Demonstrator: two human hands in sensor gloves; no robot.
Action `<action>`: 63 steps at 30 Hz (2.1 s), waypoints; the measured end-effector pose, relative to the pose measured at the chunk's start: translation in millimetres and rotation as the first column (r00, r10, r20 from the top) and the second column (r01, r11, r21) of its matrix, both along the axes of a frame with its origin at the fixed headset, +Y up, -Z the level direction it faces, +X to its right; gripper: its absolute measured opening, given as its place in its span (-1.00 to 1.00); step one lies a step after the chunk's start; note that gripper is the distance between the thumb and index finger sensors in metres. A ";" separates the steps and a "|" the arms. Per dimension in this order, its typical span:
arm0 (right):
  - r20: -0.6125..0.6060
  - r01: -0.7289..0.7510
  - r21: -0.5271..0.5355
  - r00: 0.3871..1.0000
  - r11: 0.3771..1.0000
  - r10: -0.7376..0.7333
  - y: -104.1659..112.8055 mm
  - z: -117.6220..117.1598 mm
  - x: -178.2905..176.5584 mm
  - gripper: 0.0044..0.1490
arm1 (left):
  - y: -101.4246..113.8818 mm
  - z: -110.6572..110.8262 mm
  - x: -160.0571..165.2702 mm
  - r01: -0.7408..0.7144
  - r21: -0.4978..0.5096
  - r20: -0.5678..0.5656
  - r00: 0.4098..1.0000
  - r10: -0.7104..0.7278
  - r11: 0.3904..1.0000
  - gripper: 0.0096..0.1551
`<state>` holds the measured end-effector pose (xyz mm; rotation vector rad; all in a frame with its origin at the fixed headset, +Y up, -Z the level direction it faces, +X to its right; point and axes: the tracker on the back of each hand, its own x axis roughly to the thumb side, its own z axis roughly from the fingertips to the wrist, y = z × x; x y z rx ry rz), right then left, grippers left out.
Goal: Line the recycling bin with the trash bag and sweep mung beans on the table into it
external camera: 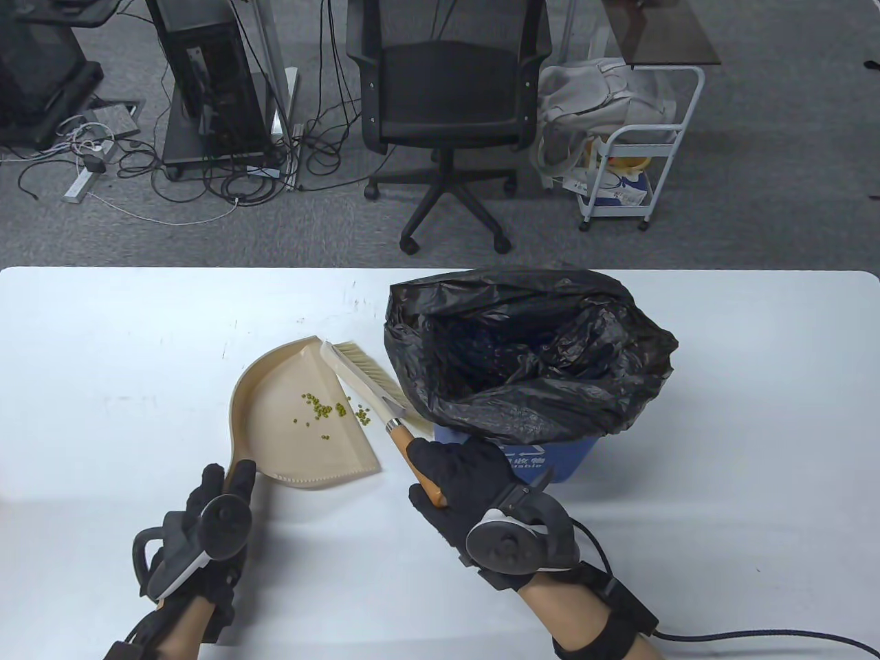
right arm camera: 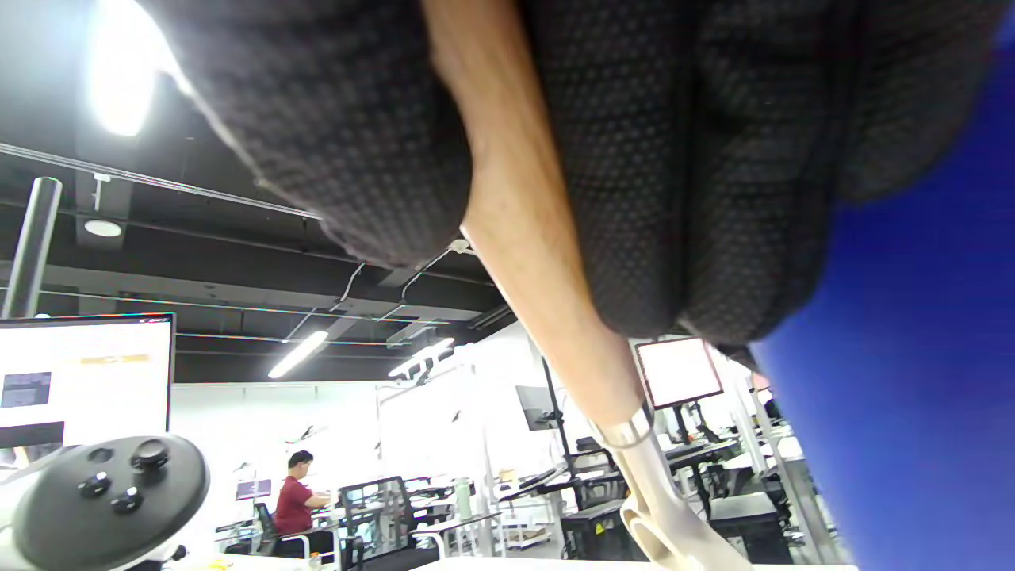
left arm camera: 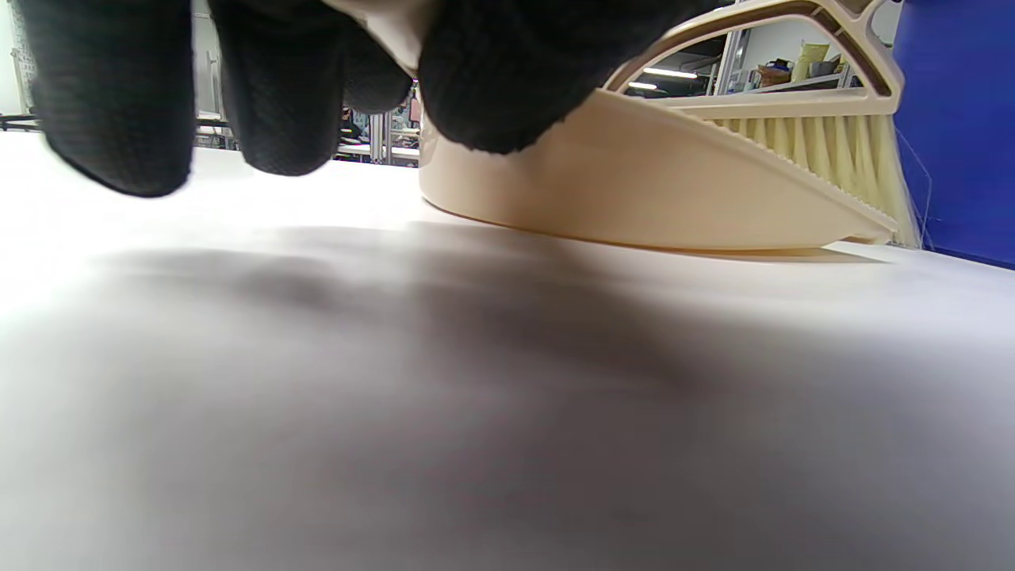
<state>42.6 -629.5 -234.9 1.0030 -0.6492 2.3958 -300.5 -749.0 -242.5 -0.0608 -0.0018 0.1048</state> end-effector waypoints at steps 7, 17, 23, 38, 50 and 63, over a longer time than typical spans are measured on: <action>-0.129 -0.001 -0.032 0.992 0.999 -0.003 -2.5 1.2 -6.2 -0.28 | -0.1 -0.3 -0.4 -0.001 0.000 0.000 1.000 0.001 1.000 -0.17; -0.175 -0.007 0.084 0.984 0.996 0.022 6.6 15.6 -10.6 -0.29 | -0.2 0.1 -1.2 0.005 0.005 -0.007 1.000 -0.005 1.000 -0.16; -0.049 0.004 0.071 0.999 0.997 -0.001 6.3 11.9 -5.0 -0.29 | 0.0 0.3 -1.4 0.005 0.007 -0.013 1.000 -0.005 1.000 -0.16; -0.185 0.041 0.015 0.982 0.999 -0.038 -10.8 14.0 -17.4 -0.29 | 0.7 1.1 0.7 0.026 0.022 -0.034 0.999 -0.025 0.999 -0.17; -0.063 0.007 0.117 0.998 0.993 0.001 7.6 22.0 -11.2 -0.29 | 1.7 1.3 0.0 0.034 0.031 -0.041 0.999 -0.033 0.999 -0.17; -0.150 0.083 -0.028 0.985 0.996 -0.086 -7.0 10.9 -11.8 -0.29 | 1.3 1.4 1.2 0.045 0.033 -0.039 0.998 -0.044 0.998 -0.18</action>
